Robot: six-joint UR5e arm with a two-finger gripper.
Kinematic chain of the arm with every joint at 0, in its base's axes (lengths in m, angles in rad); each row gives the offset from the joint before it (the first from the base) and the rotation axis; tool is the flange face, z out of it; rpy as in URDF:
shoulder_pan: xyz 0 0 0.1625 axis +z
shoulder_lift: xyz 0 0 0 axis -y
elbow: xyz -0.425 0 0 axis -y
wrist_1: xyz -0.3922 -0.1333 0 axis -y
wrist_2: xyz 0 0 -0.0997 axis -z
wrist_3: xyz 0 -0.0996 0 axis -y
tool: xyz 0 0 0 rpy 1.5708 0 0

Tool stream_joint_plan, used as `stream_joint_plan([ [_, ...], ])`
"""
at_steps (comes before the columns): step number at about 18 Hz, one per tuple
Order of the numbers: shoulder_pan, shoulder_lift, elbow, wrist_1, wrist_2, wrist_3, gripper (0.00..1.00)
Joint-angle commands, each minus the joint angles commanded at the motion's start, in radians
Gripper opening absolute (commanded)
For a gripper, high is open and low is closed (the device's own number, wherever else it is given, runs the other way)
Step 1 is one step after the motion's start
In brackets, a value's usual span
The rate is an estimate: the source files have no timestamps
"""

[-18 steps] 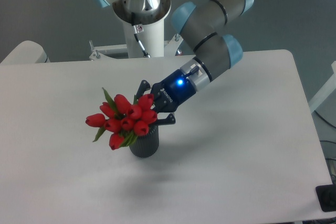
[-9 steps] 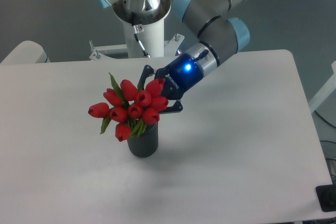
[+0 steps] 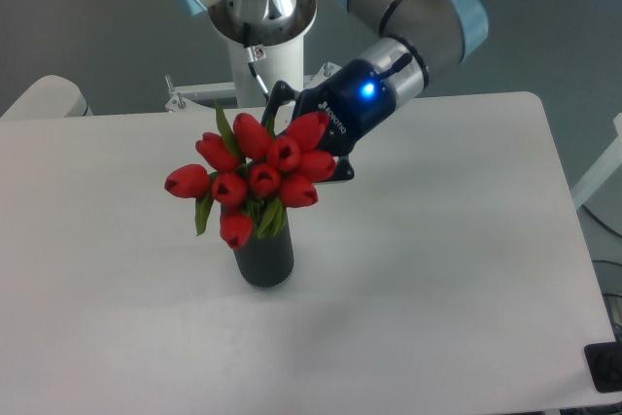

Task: Pick up the flowers from the vase
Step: 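Carry the tulip bunch up and away from the dark vase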

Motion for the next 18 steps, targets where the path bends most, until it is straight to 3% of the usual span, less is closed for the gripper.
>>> stream_joint_plan([
  [6,0.011,-0.054,0.058,0.008,0.003,0.006,0.0],
  [8,0.024,-0.069,0.077,0.063,0.026,0.009,0.0],
  [10,0.041,-0.086,0.11,0.098,0.113,0.009,0.0],
  [14,0.04,-0.13,0.216,0.101,0.42,0.009,0.0],
  [18,0.043,-0.155,0.235,0.101,0.524,0.011,0.0],
])
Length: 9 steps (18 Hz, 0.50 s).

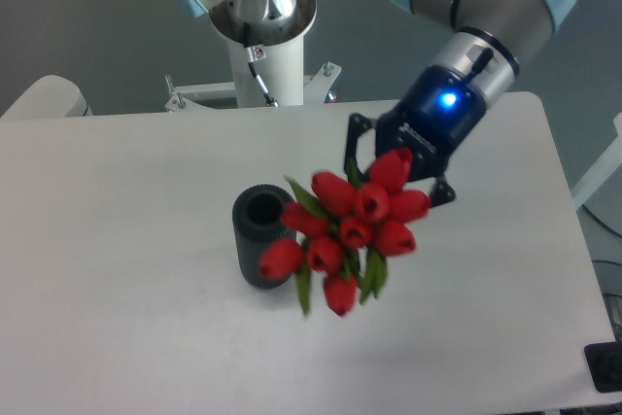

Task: Pick up the flowers from the vase
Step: 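Carry the tulip bunch up and away from the dark vase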

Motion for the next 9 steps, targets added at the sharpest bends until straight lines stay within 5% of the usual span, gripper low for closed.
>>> stream_joint_plan([
  [9,-0.034,-0.103,0.09,-0.018,0.324,0.126,0.0],
])
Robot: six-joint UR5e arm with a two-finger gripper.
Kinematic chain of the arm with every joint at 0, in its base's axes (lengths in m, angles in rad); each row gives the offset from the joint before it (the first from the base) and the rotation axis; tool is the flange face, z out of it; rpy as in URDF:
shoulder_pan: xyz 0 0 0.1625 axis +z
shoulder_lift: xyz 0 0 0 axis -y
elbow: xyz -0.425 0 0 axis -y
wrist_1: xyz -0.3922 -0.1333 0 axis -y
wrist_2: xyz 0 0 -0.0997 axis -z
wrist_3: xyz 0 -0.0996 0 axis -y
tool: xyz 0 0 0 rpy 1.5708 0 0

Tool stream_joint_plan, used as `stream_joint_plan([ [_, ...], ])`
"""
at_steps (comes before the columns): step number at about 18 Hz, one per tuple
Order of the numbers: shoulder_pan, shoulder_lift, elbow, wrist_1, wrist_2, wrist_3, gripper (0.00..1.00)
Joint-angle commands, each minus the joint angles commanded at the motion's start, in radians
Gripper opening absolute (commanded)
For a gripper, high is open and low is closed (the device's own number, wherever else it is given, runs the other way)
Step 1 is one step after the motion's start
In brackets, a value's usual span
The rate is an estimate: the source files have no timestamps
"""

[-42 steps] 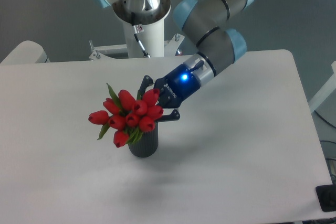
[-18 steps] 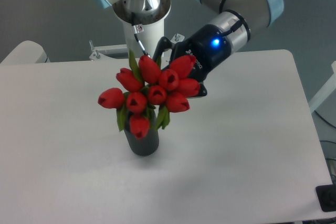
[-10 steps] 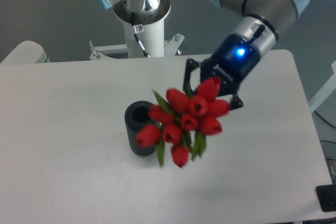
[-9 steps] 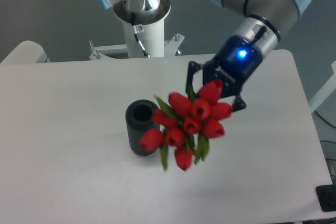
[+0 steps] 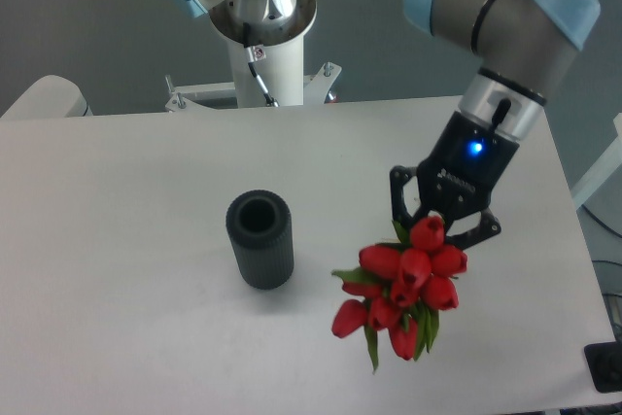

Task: Pick up the flowers from the vase
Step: 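Carry the tulip bunch up and away from the dark vase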

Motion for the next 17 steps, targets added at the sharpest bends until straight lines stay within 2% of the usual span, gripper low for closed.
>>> stream_joint_plan([
  [8,-0.057,-0.029,0.054,-0.072,0.307,0.25,0.0],
  [12,-0.116,-0.048,0.091,-0.173,0.527,0.388,0.0],
  [13,-0.142,-0.049,0.095,-0.175,0.584,0.404,0.0],
  [17,-0.163,-0.063,0.1,-0.178,0.617,0.404,0.0],
])
